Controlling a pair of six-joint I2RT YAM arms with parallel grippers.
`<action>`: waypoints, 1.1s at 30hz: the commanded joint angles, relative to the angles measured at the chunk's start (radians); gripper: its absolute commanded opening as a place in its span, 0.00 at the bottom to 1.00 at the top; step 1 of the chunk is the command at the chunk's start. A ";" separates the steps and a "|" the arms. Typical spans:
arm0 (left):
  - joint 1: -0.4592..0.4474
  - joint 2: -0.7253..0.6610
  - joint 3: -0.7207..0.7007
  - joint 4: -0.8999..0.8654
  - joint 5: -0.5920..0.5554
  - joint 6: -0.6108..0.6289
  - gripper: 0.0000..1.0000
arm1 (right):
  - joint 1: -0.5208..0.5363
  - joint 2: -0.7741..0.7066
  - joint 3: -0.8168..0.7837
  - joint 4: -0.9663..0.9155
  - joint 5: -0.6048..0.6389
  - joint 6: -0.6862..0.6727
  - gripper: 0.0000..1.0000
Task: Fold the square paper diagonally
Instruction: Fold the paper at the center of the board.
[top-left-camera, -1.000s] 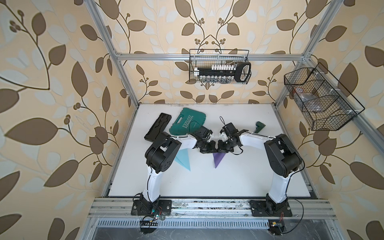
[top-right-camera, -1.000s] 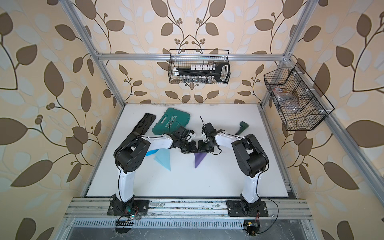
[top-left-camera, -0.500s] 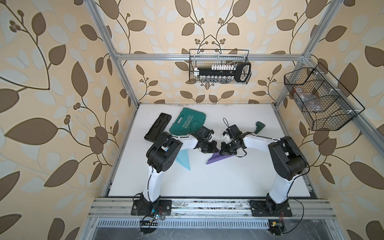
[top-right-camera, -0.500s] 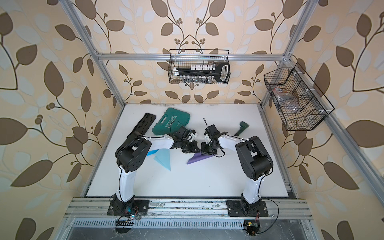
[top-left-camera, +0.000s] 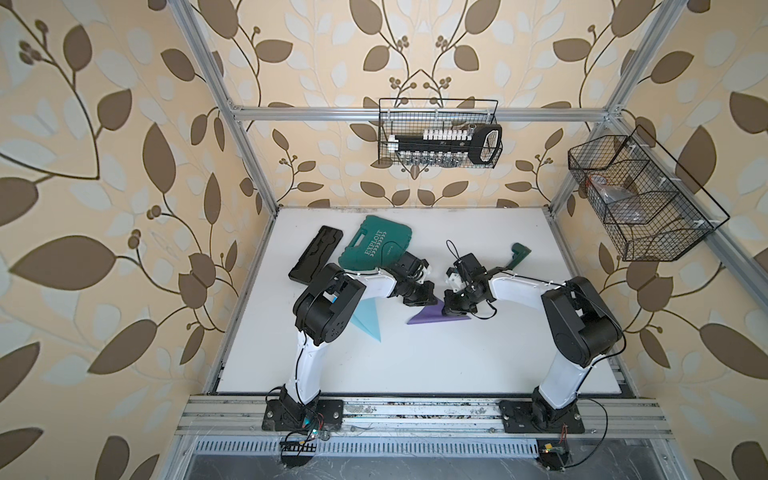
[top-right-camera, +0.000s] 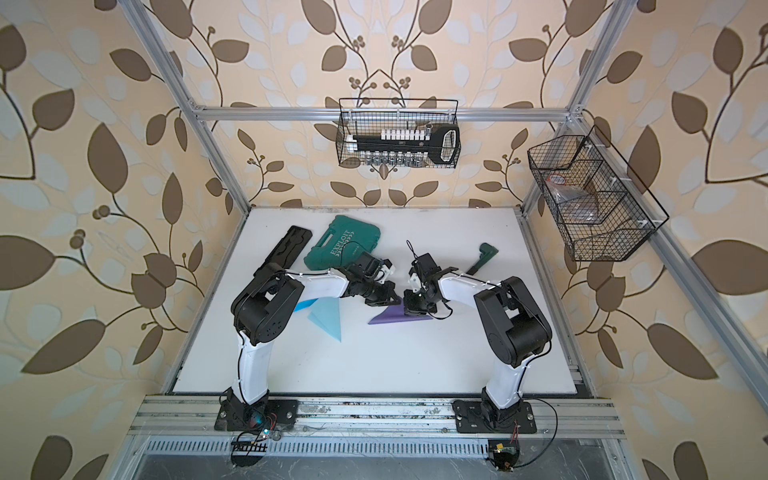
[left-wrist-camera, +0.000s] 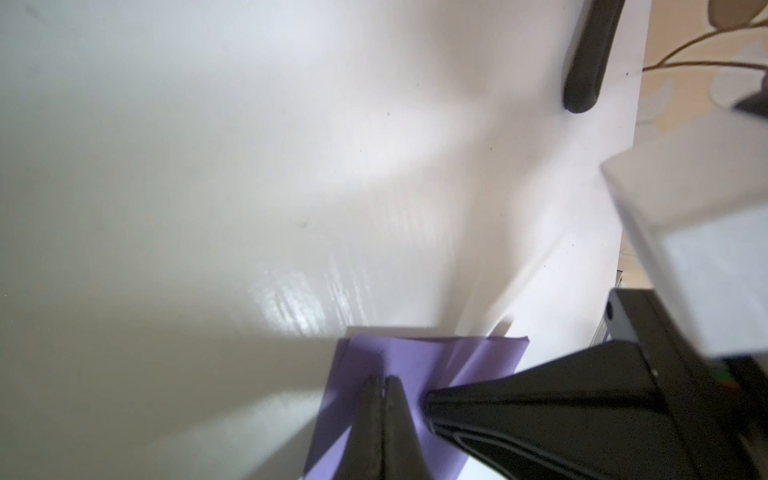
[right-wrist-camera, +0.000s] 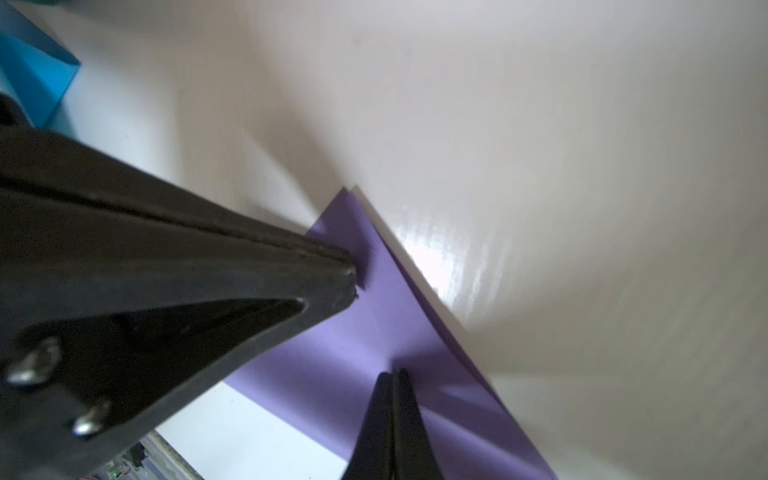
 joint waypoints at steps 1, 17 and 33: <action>0.008 0.073 -0.013 -0.123 -0.113 0.025 0.00 | 0.015 -0.028 -0.040 -0.052 0.040 -0.037 0.00; 0.015 0.073 -0.005 -0.151 -0.136 0.045 0.00 | 0.013 -0.053 -0.134 -0.073 0.083 -0.025 0.00; 0.026 0.064 -0.005 -0.166 -0.156 0.063 0.00 | -0.089 -0.146 -0.204 -0.083 0.076 0.062 0.00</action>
